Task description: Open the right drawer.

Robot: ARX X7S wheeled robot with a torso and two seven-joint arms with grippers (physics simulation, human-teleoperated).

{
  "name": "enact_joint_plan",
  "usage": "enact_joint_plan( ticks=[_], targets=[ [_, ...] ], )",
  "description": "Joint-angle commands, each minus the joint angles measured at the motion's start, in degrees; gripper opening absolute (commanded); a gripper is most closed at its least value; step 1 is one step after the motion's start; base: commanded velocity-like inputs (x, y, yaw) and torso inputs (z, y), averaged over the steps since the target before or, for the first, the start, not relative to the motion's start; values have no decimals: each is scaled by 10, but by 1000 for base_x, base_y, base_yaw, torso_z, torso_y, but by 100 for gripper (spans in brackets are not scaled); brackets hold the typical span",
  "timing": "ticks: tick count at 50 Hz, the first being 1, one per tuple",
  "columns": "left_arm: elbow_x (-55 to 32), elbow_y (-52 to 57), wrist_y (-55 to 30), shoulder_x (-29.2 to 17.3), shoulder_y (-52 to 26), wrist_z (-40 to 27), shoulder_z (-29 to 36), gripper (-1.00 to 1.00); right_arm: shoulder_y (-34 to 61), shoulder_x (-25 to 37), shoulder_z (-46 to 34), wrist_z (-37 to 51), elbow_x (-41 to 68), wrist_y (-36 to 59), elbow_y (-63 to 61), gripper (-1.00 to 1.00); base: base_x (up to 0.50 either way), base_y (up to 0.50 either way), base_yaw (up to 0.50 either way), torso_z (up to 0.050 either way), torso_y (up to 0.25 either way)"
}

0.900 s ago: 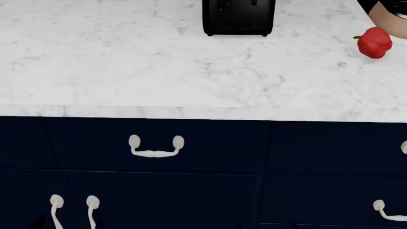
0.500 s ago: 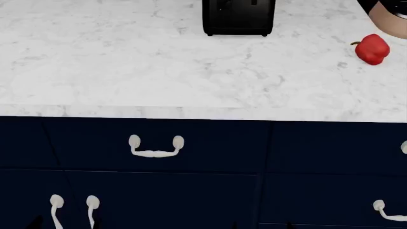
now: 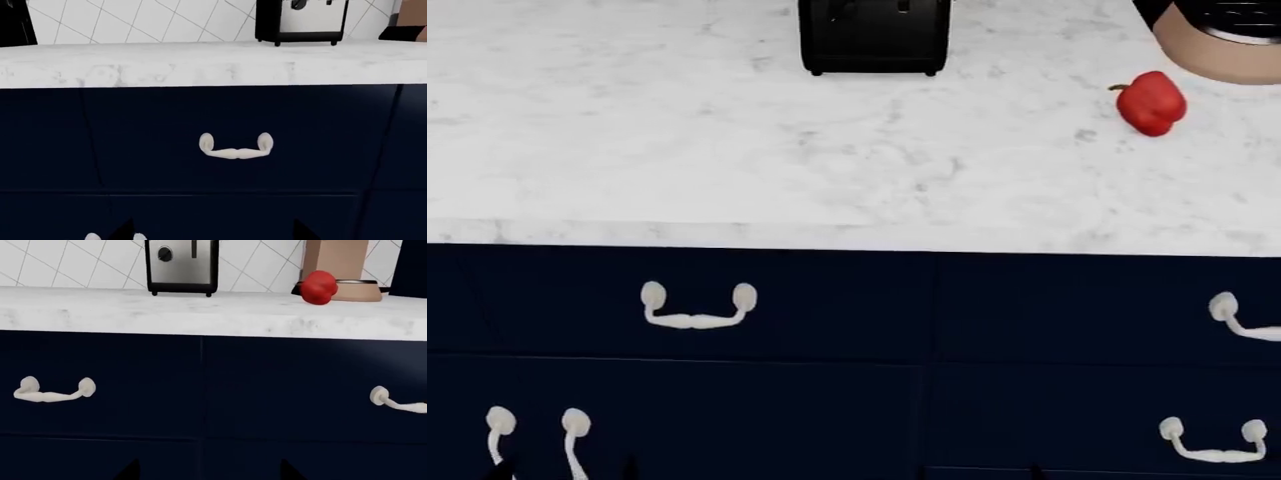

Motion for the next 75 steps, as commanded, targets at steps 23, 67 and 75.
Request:
enact_joint_plan(
  ticks=[23, 67, 75],
  targets=[
    [-12, 0, -4, -20, -3, -30, 29, 100, 2, 22, -25, 25, 18, 1, -1, 100, 0, -226, 0, 0, 0],
    [-29, -14, 3, -38, -10, -45, 54, 100, 10, 39, -48, 46, 32, -10, 14, 100, 0, -223, 0, 0, 0],
    [-32, -4, -1, -41, -6, -49, 57, 100, 5, 43, -52, 52, 34, 2, -5, 100, 0, -223, 0, 0, 0]
  ],
)
